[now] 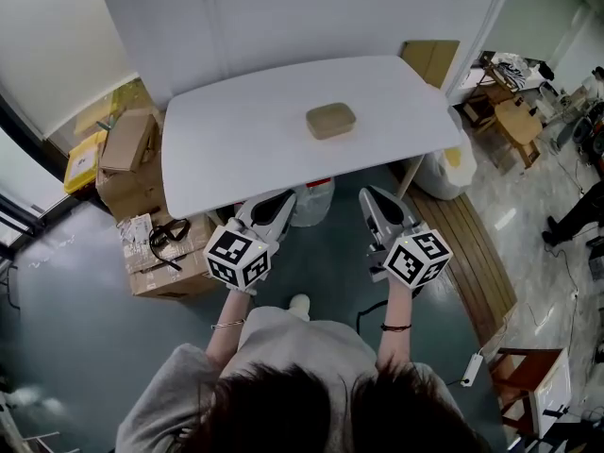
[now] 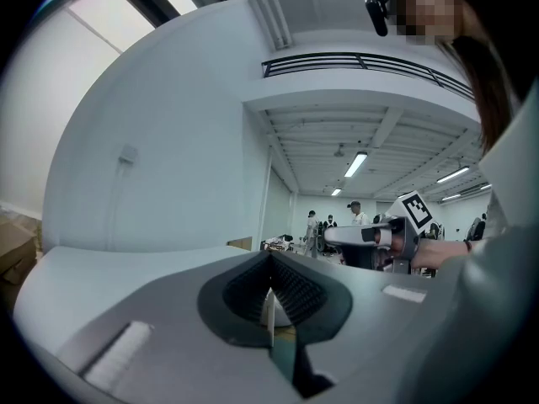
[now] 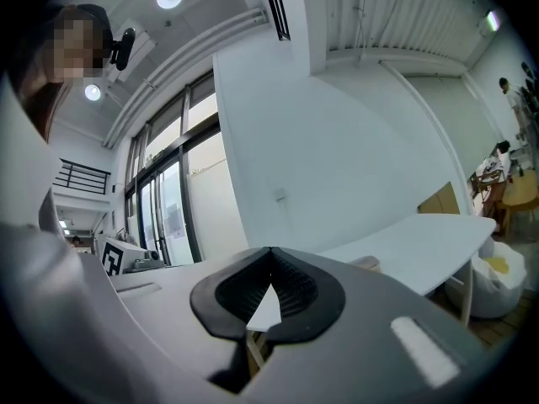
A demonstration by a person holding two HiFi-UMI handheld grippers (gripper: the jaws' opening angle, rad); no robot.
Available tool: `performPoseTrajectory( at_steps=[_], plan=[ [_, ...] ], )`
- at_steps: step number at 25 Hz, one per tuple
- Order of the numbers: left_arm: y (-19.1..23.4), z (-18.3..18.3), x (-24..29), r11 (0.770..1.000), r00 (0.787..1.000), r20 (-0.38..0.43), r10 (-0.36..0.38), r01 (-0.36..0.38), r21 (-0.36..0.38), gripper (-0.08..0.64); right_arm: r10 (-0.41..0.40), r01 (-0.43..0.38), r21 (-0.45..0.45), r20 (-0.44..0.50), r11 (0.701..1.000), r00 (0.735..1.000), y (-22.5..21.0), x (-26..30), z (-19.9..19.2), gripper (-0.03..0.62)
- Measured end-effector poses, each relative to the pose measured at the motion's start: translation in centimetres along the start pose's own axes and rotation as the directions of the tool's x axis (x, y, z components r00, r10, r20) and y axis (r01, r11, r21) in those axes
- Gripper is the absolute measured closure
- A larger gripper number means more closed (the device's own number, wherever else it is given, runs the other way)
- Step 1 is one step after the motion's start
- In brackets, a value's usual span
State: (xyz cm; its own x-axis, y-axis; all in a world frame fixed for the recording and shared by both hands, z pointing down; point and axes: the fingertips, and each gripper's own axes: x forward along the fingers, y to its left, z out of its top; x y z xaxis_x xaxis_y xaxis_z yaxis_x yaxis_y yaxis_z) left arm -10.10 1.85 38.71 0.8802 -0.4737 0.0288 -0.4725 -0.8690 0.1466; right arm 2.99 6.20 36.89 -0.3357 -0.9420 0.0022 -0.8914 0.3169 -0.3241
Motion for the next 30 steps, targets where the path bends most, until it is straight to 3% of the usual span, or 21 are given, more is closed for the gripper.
performPoseTrajectory(
  at_steps=[18, 30],
  plan=[
    [3.3, -1.0, 5.6, 0.997, 0.997, -0.03, -0.072, 0.072, -0.015, 0.569, -0.053, 0.053, 0.041, 0.016, 0.998, 0.998, -4.3, 3.2, -0.3, 0.58],
    [4.6, -1.7, 9.5, 0.998, 0.999, -0.038, -0.029, 0.027, -0.053, 0.569, -0.037, 0.037, 0.075, -0.003, 0.996, 0.999, -8.9, 5.3, 0.9, 0.58]
  ],
)
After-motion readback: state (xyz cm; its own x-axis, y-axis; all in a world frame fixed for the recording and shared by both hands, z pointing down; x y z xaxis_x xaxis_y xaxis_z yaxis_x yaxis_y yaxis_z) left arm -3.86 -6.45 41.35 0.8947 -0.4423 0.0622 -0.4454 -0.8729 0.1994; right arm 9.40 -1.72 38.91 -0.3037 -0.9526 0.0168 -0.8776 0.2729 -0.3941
